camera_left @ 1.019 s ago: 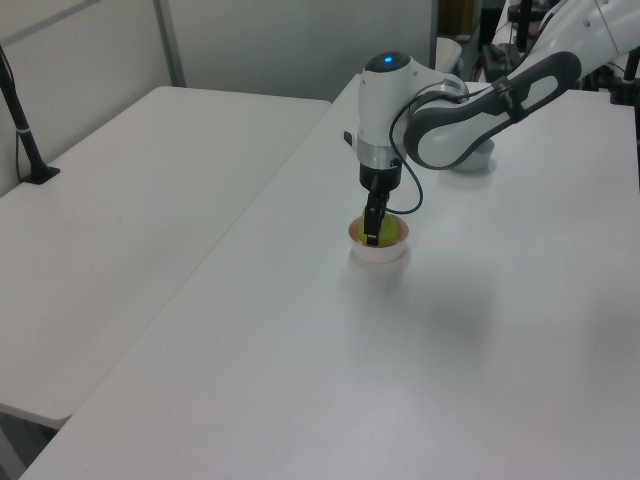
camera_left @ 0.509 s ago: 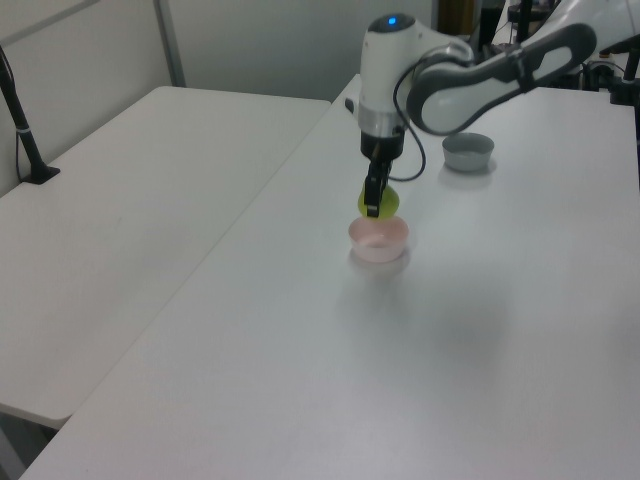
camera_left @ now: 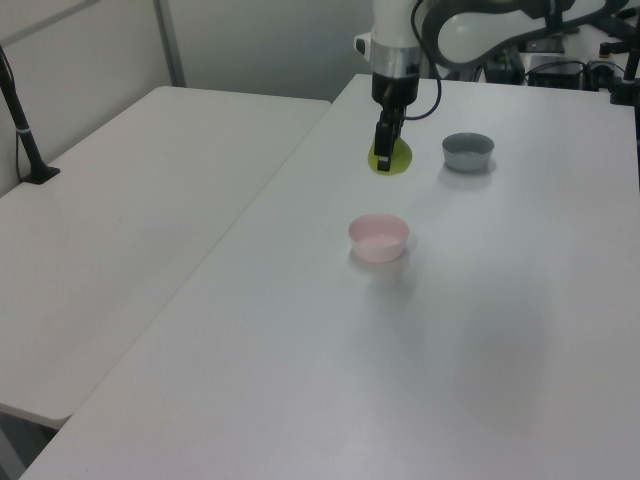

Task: Pick up a pear from the bowl
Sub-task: 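Carry the pear away from the pink bowl and lower it to the table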

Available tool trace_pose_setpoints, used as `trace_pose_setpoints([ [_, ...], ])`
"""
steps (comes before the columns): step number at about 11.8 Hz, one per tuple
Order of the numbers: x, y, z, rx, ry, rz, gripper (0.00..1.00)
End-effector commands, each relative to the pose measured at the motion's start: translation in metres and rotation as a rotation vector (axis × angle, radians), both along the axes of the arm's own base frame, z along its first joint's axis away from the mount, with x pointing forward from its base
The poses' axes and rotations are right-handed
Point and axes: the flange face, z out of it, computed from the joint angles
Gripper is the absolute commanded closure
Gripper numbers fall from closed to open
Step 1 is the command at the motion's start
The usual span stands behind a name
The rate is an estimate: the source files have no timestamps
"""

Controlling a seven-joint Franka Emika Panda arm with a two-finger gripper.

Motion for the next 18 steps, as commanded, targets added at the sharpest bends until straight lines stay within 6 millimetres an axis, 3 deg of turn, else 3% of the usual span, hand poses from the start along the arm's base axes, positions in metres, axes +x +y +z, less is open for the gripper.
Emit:
trace_pose_setpoints([
  [1,0.003,-0.037,0.0,-0.002,0.018,0.031,0.51],
  [5,0.019,-0.128,-0.005,-0.036,-0.023,0.015,0.5],
  [8,0.041,-0.181,-0.034,-0.05,-0.108,-0.045,0.5],
  [11,0.048,-0.191,-0.071,-0.057,-0.086,-0.048,0.5],
  [13,0.055,-0.19,-0.11,-0.059,-0.057,-0.045,0.5],
  [18,0.064,-0.188,-0.15,-0.06,-0.086,-0.035,0.49],
])
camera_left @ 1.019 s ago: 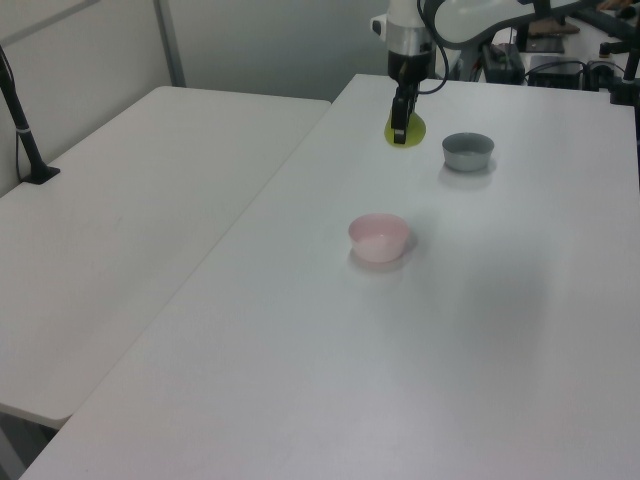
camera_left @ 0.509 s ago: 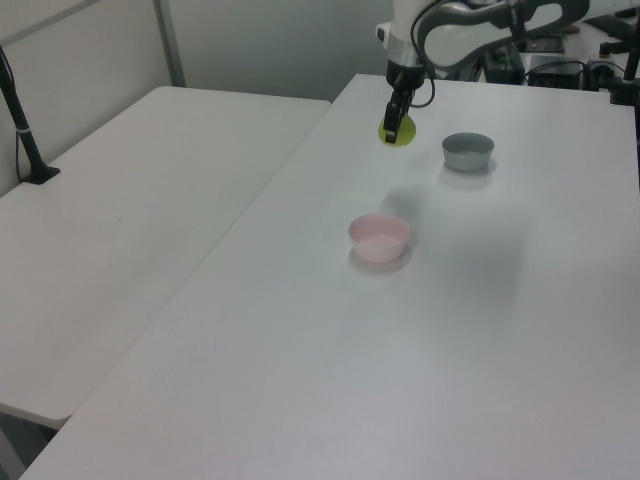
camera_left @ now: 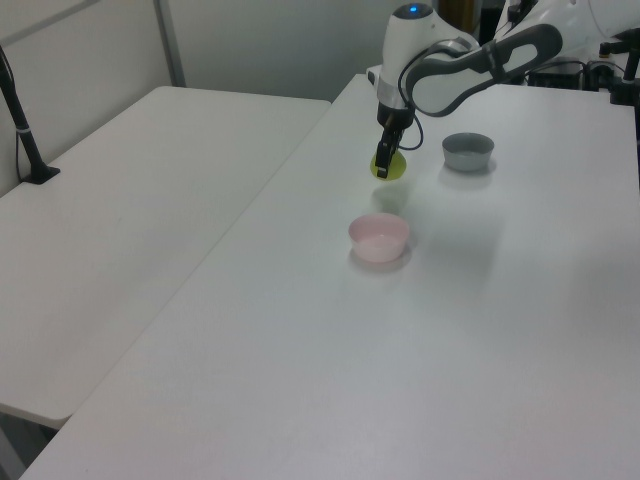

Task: Pick up a pear from the bowl
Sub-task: 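Carry the pear away from the pink bowl and lower it to the table, then open the gripper to release the pear on the table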

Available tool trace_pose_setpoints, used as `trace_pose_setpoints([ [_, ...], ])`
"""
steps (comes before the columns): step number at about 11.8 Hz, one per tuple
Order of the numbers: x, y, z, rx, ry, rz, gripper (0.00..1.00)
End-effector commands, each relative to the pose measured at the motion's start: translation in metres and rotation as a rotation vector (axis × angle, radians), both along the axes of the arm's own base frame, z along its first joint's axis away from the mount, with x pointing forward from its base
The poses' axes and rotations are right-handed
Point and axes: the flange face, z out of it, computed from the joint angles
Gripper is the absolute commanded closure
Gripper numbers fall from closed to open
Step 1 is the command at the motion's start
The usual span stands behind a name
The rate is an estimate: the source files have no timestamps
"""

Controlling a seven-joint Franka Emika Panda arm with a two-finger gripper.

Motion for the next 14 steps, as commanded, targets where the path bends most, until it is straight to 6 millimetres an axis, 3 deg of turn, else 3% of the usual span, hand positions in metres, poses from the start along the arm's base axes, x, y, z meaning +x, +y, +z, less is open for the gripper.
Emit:
trace_pose_setpoints([
  [1,-0.0007,0.0017,-0.017,-0.006,0.01,0.019,0.48],
  [5,0.0028,0.0011,-0.0169,-0.013,-0.029,0.027,0.39],
  [6,0.0031,0.0011,-0.0161,-0.013,-0.031,0.027,0.33],
  [7,0.003,0.0011,-0.0163,-0.013,-0.029,0.026,0.17],
  [8,0.003,0.0011,-0.0163,-0.013,-0.029,0.026,0.12],
  [11,0.0028,0.001,-0.0169,-0.015,-0.029,0.029,0.11],
  [14,0.0023,0.001,-0.0178,-0.017,-0.026,0.029,0.0],
])
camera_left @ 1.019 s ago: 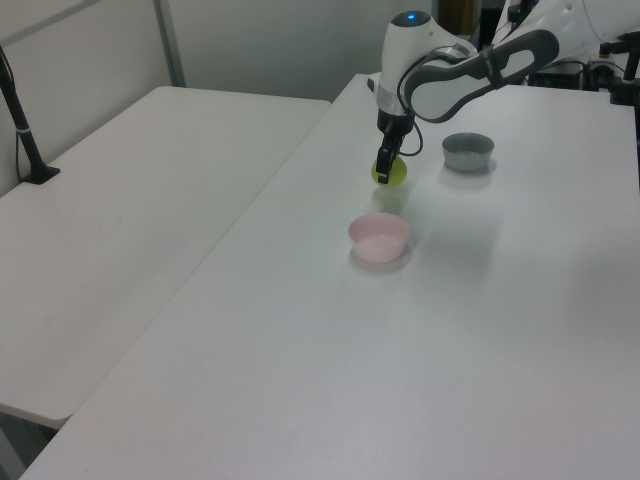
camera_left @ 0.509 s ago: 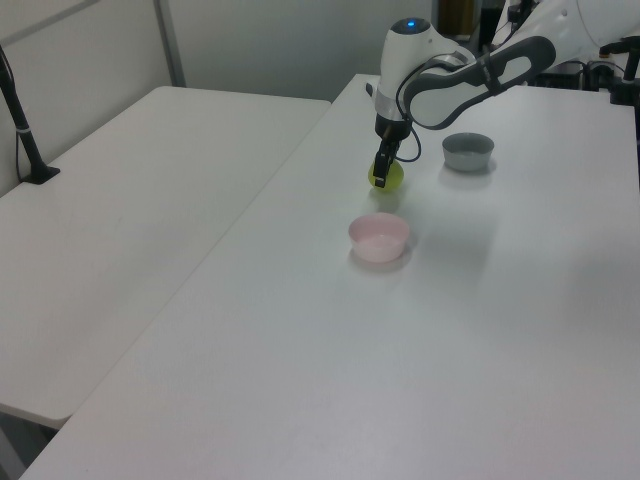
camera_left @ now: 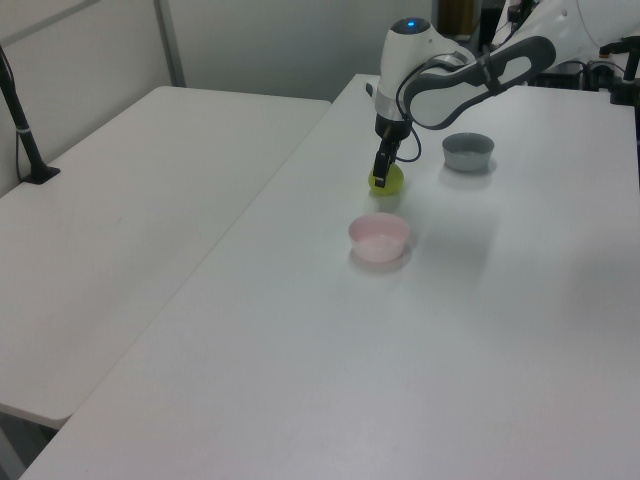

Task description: Pick up a pear from the bowl

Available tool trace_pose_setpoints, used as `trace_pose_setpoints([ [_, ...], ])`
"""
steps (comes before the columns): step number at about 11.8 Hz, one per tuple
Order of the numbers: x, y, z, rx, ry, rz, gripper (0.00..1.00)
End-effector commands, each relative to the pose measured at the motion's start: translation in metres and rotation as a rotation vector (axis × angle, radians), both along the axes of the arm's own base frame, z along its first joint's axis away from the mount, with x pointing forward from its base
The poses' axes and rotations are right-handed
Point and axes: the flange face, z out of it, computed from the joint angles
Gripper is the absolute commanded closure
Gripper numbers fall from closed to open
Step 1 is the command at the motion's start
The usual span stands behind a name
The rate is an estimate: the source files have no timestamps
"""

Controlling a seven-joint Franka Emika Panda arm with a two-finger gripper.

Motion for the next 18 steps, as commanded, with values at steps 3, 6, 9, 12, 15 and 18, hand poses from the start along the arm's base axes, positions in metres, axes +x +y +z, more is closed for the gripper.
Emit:
trace_pose_setpoints([
  [3,-0.003,0.003,0.01,-0.014,-0.017,0.022,0.0],
  [6,-0.013,0.002,0.064,-0.013,-0.009,0.005,0.0],
  [9,-0.036,0.028,0.124,0.007,0.041,0.002,0.0],
  [12,-0.078,0.077,0.196,0.023,0.09,-0.038,0.0],
  [15,-0.119,0.088,0.238,0.036,0.121,-0.079,0.0],
  [18,-0.154,0.088,0.264,0.04,0.137,-0.084,0.0],
])
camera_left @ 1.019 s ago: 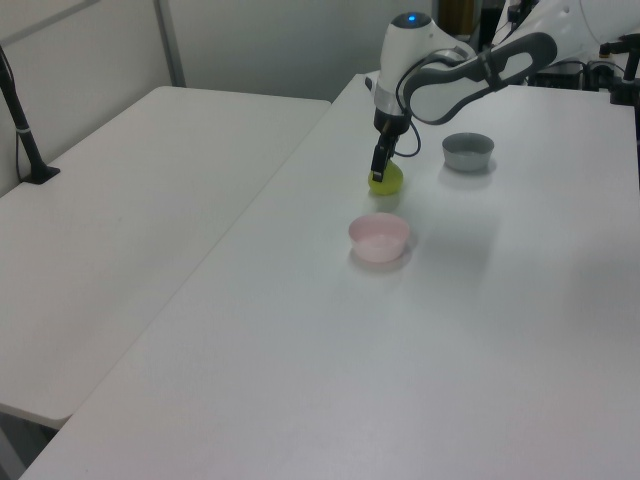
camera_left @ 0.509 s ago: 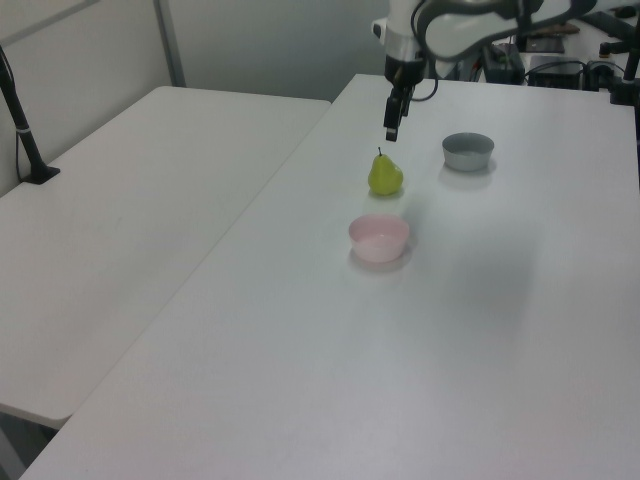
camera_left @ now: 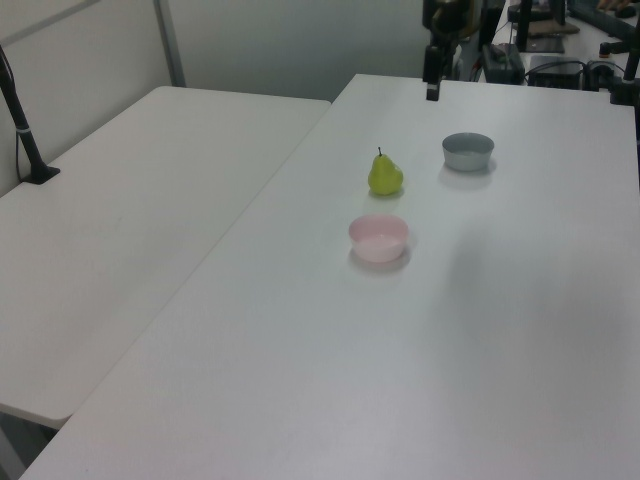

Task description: Pick up a pear from the bowl

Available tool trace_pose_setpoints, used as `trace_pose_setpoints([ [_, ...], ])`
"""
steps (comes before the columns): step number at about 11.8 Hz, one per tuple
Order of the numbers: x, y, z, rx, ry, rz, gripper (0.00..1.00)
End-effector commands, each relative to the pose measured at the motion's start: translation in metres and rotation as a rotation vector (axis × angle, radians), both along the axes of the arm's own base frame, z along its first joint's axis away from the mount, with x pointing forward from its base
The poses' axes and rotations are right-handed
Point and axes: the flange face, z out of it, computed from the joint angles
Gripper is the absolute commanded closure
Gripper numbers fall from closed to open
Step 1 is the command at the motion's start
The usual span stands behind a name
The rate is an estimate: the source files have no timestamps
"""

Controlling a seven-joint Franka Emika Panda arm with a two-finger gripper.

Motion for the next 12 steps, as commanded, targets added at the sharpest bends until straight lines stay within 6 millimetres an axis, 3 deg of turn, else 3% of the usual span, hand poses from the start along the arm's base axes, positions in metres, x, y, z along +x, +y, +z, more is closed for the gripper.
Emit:
trace_pose_setpoints([
  [1,-0.0388,-0.0054,0.0179,0.03,0.023,-0.04,0.0],
  [12,-0.0447,-0.012,0.0207,0.091,0.057,-0.066,0.0],
])
